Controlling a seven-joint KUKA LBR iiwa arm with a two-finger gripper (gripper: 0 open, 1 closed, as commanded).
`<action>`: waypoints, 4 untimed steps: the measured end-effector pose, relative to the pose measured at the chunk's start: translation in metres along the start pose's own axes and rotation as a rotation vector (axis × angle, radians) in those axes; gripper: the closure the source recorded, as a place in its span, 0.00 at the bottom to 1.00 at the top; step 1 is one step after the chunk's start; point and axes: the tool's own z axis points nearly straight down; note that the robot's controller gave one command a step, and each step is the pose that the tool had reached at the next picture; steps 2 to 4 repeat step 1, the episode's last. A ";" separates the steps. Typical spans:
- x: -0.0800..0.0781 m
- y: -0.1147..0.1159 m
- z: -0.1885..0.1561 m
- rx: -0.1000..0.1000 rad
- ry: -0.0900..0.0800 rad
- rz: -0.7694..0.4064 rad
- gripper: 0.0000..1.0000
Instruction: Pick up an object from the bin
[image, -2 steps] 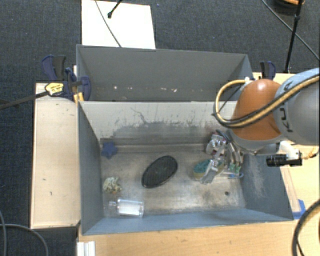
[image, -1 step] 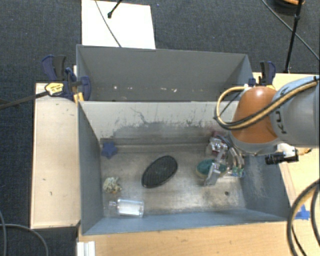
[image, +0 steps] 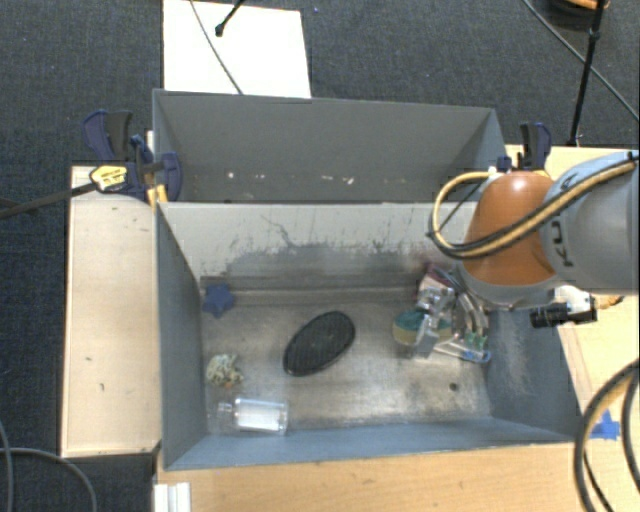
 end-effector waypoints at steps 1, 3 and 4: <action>-0.009 -0.044 -0.145 0.002 -0.010 -0.295 1.00; -0.009 -0.044 -0.145 0.002 -0.010 -0.295 1.00; -0.009 -0.044 -0.145 0.002 -0.010 -0.295 1.00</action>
Offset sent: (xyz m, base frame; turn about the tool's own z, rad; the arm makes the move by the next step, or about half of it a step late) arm -0.0052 -0.0435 0.1411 -0.2967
